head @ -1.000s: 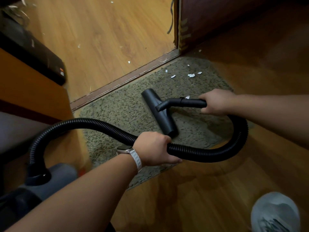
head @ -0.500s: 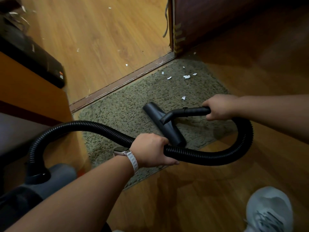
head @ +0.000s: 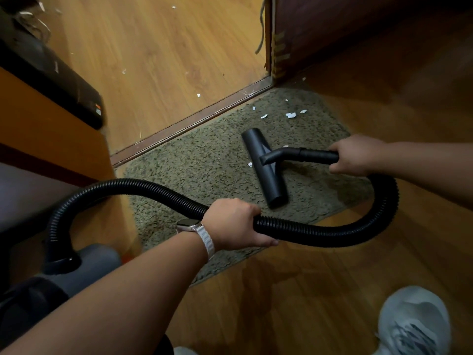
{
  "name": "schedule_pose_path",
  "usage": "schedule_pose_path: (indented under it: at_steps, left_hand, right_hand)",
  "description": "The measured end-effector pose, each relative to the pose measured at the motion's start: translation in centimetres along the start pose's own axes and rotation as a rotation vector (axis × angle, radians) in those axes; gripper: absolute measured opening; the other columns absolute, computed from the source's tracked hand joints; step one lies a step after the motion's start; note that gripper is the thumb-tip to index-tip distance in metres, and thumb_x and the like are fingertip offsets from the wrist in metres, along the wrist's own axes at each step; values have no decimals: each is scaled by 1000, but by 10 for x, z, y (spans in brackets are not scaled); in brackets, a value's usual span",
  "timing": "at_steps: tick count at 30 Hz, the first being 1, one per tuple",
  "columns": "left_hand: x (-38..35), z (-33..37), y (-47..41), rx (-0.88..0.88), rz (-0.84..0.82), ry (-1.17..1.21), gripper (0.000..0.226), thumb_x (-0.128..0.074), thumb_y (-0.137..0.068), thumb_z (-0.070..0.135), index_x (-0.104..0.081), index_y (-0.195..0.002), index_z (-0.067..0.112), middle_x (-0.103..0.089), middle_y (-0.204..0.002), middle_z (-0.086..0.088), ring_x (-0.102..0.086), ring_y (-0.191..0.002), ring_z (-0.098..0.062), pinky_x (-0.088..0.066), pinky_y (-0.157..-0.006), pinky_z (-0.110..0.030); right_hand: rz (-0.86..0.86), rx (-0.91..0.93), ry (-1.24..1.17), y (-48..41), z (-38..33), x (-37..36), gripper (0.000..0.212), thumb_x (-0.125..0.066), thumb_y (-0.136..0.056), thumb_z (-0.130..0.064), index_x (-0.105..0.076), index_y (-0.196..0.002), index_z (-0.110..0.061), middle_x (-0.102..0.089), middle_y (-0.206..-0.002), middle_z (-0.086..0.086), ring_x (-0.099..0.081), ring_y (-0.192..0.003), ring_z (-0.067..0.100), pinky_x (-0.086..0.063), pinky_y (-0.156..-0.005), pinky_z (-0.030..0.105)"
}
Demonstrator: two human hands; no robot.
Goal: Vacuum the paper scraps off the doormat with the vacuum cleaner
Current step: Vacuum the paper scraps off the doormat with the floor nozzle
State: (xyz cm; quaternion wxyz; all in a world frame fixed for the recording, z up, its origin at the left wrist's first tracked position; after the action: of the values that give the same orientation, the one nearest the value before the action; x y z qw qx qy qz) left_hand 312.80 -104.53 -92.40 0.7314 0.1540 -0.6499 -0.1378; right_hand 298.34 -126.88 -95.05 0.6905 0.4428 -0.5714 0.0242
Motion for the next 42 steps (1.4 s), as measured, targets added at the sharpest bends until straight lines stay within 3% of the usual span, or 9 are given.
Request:
schedule_pose_path:
  at_steps: [12, 16, 24, 35, 42]
  left_hand:
    - [-13, 1, -3, -53, -14, -62, 65, -48, -70, 90, -56, -77, 25, -56, -66, 8, -59, -64, -14, -48, -56, -29]
    - [-12, 1, -5, -23, -26, -47, 66, -50, -70, 88, -57, -79, 23, -50, -63, 10, -56, -62, -15, -45, -57, -28]
    - [-10, 0, -12, 24, -21, 6, 64, -48, -70, 87, -54, -76, 24, -53, -63, 10, -57, -63, -15, -54, -65, -31]
    - [-12, 7, -26, -10, -6, -26, 68, -46, -69, 90, -58, -79, 24, -55, -65, 9, -58, -63, -14, -52, -62, -30]
    - [-15, 10, -33, -6, -16, -23, 68, -46, -68, 91, -56, -79, 25, -57, -69, 9, -58, -64, -13, -52, -61, -30]
  right_hand:
    - [73, 134, 138, -8, -53, -1, 17, -59, -88, -40, -59, -99, -27, -53, -75, -4, -55, -70, 20, -36, -50, 27]
    - [75, 87, 59, -14, -40, -1, 20, -60, -88, -40, -61, -102, -27, -59, -79, -1, -61, -73, 22, -45, -55, 28]
    - [88, -14, -31, -14, 2, 2, 21, -60, -92, -40, -60, -105, -24, -60, -80, 1, -58, -70, 20, -46, -57, 30]
    - [49, 49, -74, -1, 15, -10, 19, -61, -92, -41, -59, -106, -28, -59, -81, -1, -57, -70, 17, -38, -52, 28]
    - [14, 46, -90, 0, 30, -18, 28, -60, -93, -39, -61, -117, -25, -61, -85, 0, -59, -73, 18, -45, -55, 29]
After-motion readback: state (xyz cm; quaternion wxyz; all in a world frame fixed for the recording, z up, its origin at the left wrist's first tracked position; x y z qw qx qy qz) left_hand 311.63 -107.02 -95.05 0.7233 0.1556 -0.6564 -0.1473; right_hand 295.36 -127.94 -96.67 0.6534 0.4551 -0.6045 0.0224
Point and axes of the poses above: each hand's wrist, its own y-axis away from the middle knuckle, its own x-axis out of the back of the hand, z = x × y, the point moved 7 cm from there along -y, towards the middle knuckle
